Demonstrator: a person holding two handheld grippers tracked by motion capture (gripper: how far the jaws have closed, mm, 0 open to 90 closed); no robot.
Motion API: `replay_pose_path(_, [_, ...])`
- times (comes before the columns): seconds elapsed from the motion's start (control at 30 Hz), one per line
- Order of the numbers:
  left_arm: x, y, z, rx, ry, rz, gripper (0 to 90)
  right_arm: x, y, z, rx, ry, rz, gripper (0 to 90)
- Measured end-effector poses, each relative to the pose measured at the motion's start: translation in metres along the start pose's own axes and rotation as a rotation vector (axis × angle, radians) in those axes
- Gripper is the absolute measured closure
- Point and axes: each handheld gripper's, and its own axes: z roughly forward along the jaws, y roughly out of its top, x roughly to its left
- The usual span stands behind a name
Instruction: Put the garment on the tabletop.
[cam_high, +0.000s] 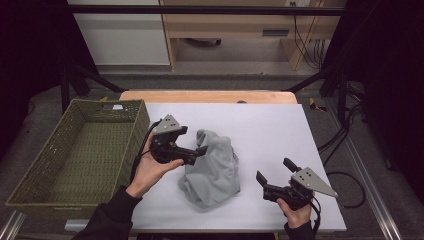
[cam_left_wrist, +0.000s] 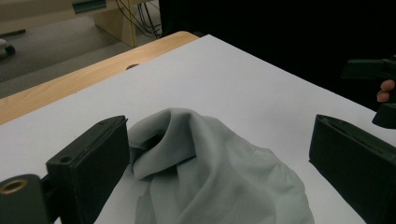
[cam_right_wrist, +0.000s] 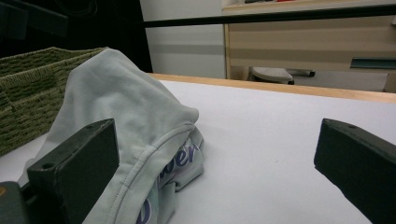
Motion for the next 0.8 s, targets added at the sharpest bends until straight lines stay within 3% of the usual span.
replay_pose_path(0.2, [0.005, -0.023, -0.018, -0.066, 0.019, -0.012, 2.5, -0.001, 0.0, -0.001, 0.004, -0.001, -0.004, 0.4])
replay_pose_path(0.5, [0.004, -0.059, -0.04, -0.112, 0.076, -0.005, 2.6, 0.0, 0.0, 0.0, 0.004, 0.004, -0.006, 0.4])
replay_pose_path(0.8, [0.006, -0.095, -0.05, -0.109, 0.092, -0.037, 2.2, -0.001, -0.002, -0.001, 0.012, 0.0, 0.001, 0.4])
